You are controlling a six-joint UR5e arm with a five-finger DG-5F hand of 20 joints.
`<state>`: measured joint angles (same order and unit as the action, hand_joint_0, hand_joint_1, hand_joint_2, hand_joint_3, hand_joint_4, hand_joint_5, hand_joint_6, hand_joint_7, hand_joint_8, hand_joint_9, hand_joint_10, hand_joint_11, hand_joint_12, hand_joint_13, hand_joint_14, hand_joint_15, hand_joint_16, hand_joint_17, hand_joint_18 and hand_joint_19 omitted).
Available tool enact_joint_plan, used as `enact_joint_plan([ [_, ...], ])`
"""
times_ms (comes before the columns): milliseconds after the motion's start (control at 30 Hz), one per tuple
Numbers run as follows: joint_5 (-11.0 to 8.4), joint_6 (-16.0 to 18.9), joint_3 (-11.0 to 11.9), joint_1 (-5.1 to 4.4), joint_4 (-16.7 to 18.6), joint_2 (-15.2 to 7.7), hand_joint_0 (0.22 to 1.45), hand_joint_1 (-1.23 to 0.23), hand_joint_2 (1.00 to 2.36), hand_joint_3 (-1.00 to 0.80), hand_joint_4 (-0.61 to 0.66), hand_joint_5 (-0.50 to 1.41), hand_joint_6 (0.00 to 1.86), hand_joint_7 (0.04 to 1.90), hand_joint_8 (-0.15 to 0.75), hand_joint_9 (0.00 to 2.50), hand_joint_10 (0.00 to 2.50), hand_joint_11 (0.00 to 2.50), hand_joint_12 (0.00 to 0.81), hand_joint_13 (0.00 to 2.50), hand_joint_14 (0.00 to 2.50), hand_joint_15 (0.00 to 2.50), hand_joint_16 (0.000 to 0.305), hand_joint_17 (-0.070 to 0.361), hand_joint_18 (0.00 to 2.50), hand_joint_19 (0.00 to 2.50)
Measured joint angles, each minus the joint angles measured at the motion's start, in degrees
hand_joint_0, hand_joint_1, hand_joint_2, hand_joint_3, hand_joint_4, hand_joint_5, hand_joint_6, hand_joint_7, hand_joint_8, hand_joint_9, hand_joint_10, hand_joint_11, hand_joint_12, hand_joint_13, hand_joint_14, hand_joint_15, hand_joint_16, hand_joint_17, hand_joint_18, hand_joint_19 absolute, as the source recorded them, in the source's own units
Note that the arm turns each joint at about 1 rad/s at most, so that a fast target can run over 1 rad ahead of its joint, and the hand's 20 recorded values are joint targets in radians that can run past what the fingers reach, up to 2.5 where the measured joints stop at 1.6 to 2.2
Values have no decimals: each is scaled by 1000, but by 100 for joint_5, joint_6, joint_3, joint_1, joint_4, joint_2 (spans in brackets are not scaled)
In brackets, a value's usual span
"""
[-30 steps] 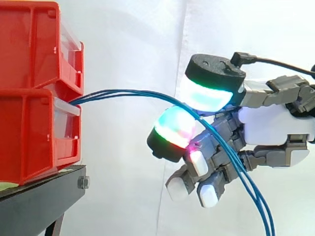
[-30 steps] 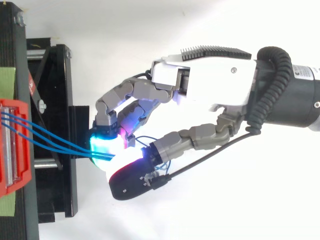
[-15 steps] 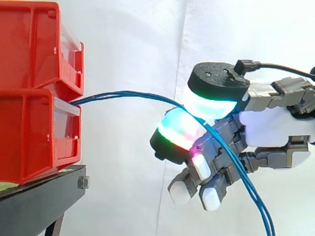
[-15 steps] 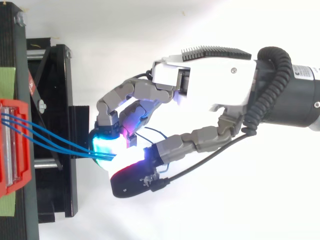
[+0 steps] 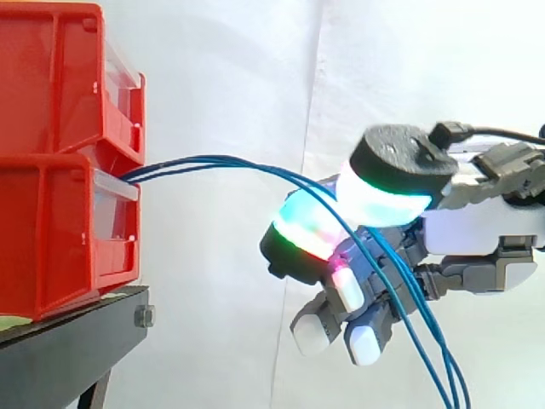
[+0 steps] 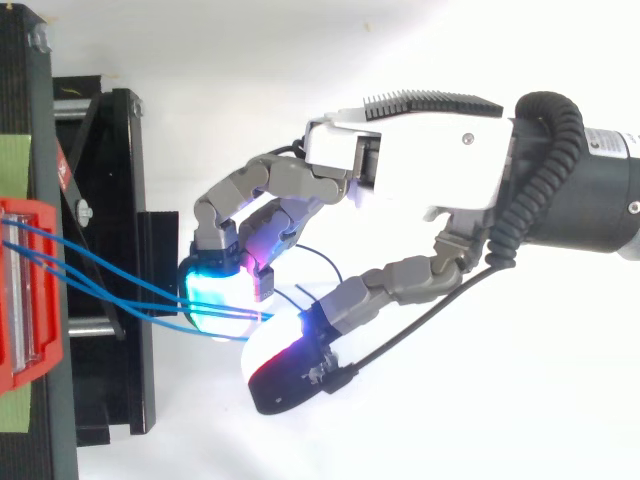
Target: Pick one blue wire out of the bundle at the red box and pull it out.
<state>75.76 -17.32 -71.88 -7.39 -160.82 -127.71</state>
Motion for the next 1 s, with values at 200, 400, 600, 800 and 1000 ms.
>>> enact_joint_plan([
  [200,5,-6,2,0,4,-1,590,-655,1005,-434,212,-172,901,1029,385,913,17,738,464,750,12,365,58,131,800,494],
  [400,1,-2,-1,0,-1,0,672,-847,1013,-334,142,-196,927,1025,358,858,18,741,462,755,14,365,58,131,812,458],
  [600,0,0,-1,-1,-3,-1,696,-963,1007,-414,248,-238,905,947,343,746,17,741,456,714,12,350,59,133,821,407],
  [800,4,8,-1,-1,-3,0,506,-767,1000,-500,240,-206,856,939,374,783,16,740,483,683,13,363,64,144,784,476],
  [1000,4,15,1,0,-8,0,588,-505,1018,-227,246,-149,755,980,364,872,17,666,456,662,12,376,59,133,699,536],
])
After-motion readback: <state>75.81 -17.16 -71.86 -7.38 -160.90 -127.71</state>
